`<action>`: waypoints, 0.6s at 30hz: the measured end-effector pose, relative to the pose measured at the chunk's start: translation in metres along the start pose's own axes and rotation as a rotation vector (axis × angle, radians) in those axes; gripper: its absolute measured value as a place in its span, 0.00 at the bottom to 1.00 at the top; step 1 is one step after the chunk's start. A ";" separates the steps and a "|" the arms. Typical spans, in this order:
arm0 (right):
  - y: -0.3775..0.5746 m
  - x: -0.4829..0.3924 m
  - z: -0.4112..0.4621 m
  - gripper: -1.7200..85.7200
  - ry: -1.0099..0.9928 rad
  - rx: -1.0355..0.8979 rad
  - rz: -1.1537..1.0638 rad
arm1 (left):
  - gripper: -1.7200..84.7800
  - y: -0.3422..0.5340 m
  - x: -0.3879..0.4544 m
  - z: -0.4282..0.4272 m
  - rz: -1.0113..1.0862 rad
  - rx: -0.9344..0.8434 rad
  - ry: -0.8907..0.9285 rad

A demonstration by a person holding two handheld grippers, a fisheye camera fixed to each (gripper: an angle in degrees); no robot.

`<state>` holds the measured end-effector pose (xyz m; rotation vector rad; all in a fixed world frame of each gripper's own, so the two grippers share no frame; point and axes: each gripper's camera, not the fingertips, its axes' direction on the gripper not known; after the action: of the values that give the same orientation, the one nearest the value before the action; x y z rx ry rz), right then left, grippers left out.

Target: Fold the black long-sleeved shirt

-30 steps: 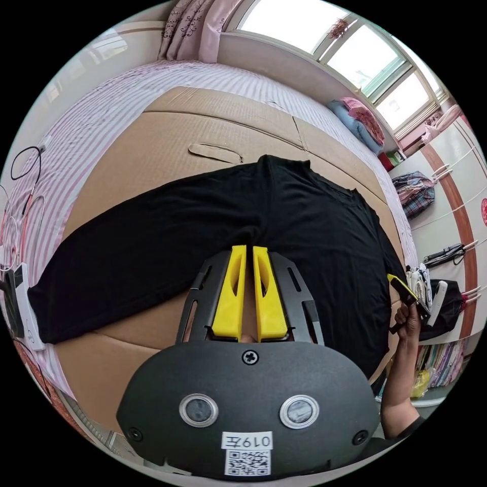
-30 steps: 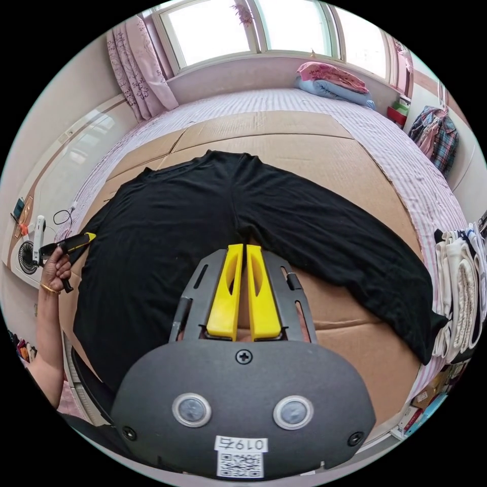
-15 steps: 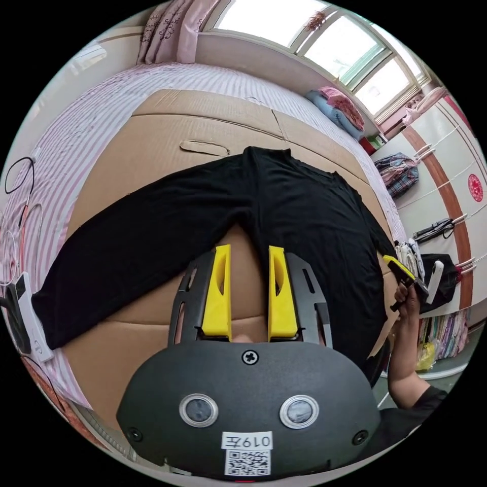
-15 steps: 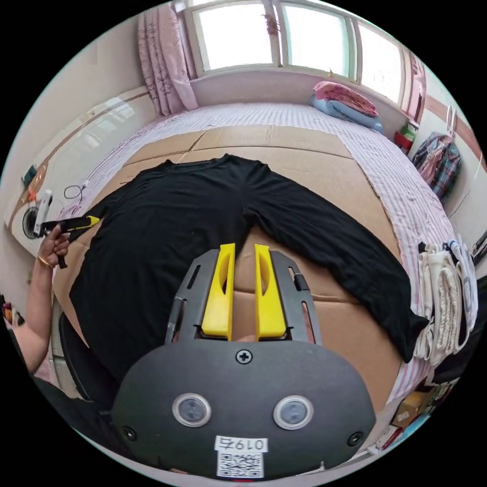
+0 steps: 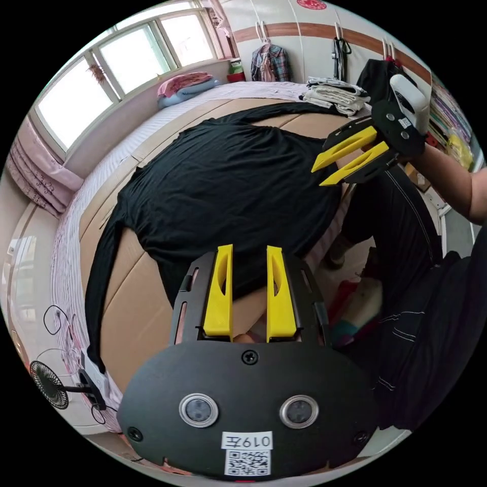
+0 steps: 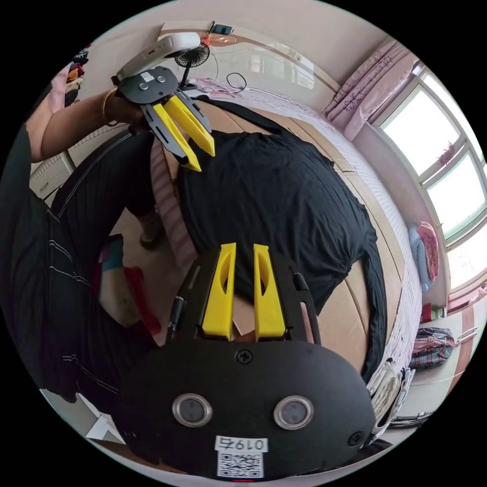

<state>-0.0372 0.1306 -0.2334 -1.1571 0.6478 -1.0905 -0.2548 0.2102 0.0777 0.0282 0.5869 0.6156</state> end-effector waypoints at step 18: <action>0.011 -0.084 0.016 0.07 -0.030 -0.032 -0.081 | 0.08 -0.004 0.044 -0.072 -0.012 -0.041 0.048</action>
<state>-0.0515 0.2143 -0.2488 -1.2342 0.6015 -1.1321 -0.2616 0.2205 -0.0057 -0.0288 0.6202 0.6181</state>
